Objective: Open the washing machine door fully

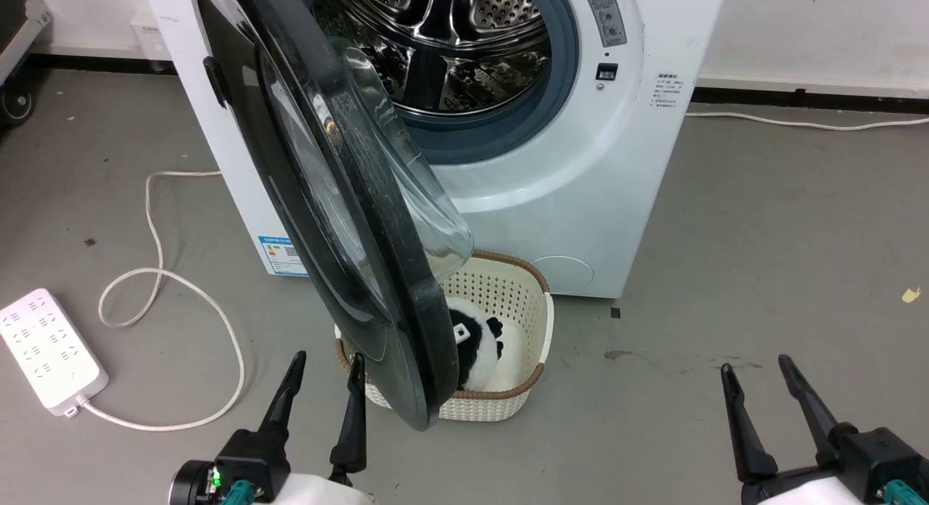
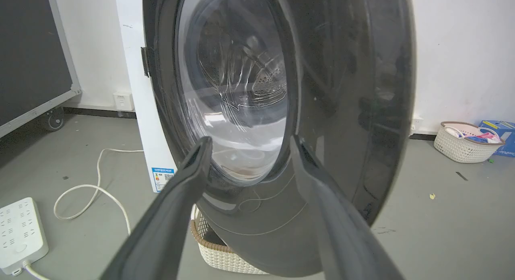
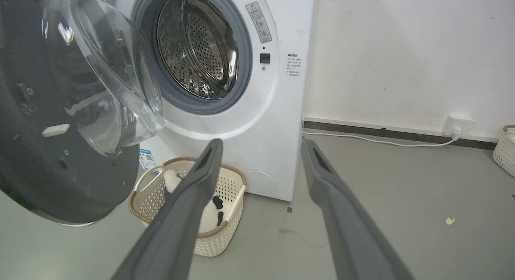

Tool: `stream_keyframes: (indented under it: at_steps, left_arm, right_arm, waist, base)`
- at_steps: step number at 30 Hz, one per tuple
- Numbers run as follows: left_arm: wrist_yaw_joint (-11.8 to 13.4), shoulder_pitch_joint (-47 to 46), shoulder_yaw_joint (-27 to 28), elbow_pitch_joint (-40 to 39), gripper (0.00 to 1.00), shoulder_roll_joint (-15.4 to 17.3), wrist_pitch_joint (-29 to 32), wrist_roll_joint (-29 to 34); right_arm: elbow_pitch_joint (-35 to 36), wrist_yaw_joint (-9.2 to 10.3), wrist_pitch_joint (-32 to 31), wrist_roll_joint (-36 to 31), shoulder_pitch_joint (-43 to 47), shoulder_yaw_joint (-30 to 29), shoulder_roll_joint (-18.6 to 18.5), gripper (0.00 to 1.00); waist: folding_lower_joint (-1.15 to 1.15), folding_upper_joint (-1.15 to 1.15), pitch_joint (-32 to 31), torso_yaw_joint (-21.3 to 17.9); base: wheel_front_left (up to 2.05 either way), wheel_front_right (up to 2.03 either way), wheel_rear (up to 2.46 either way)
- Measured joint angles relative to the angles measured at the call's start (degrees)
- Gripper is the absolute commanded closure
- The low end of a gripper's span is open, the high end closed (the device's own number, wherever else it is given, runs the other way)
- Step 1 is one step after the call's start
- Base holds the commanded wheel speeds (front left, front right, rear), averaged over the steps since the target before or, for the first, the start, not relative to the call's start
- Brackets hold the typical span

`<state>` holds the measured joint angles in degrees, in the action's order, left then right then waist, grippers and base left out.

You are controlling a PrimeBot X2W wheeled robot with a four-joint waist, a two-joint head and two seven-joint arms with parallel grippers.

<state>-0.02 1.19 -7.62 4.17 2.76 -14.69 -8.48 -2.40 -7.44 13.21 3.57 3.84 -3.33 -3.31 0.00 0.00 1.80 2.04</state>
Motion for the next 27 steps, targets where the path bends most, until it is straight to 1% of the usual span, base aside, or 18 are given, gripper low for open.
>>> stream_keyframes:
  at_steps: [6, 7, 8, 9, 13, 16, 22, 27]
  left_arm:
    - [0.07, 0.0, -0.31, 0.65, 0.0, 0.0, 0.0, 0.3]
    - [0.07, 0.0, -0.29, 0.74, 0.05, 0.0, 0.0, 0.31]
    - [0.07, 0.0, -0.32, 0.82, 0.61, 0.0, 0.0, 0.31]
    - [0.07, 0.0, -0.3, 0.94, 1.0, 0.0, 0.0, 0.32]
    - [0.23, 0.0, -0.24, 0.25, 1.0, 0.0, 0.0, 0.81]
    - [1.44, -0.04, 1.07, -2.61, 1.0, -0.02, 0.01, -0.6]
    - [3.79, -1.81, 4.9, -11.61, 1.0, 0.0, 0.0, -4.38]
    - [4.9, -6.83, 6.99, -20.59, 1.0, 0.02, -0.05, -4.82]
  right_arm:
    - [-0.75, 0.0, 0.01, 1.13, 0.37, 0.48, 0.1, 0.0]
    - [-0.76, 0.0, 0.01, 1.3, 0.36, 0.56, 0.11, 0.0]
    - [-0.77, 0.0, 0.01, 1.54, 0.36, 0.56, 0.12, 0.0]
    - [-0.79, 0.0, 0.01, 1.71, 0.36, 0.58, 0.13, 0.0]
    - [-0.98, 0.0, 0.01, 2.29, 0.36, 0.65, 0.13, 0.0]
    - [-1.07, 0.0, 0.01, 3.05, 0.36, 0.74, 0.14, 0.0]
    - [-1.18, 0.0, -0.05, 3.5, 0.33, 0.88, 0.15, 0.0]
    - [-1.2, 0.0, -0.32, 3.71, 0.27, 1.03, 0.16, 0.0]
  waist:
    - [0.0, 0.0, -0.39, -0.17]
    - [0.0, 0.0, -0.44, -0.17]
    - [0.0, 0.0, -0.51, -0.16]
    - [0.0, 0.0, -0.58, -0.14]
    - [0.0, 0.0, -0.88, 0.04]
    - [0.0, 0.0, -1.11, 0.18]
    - [0.0, 0.0, -1.55, 0.18]
    - [0.0, 0.0, -1.72, -0.31]
  base:
    - [0.0, 0.0, 0.0]
    - [0.0, 0.0, 0.0]
    - [0.0, 0.0, 0.0]
    - [0.0, 0.0, 0.0]
    - [0.0, 0.0, 0.0]
    - [0.0, 0.0, 0.0]
    - [0.0, 0.0, 0.0]
    - [0.0, 0.0, 0.0]
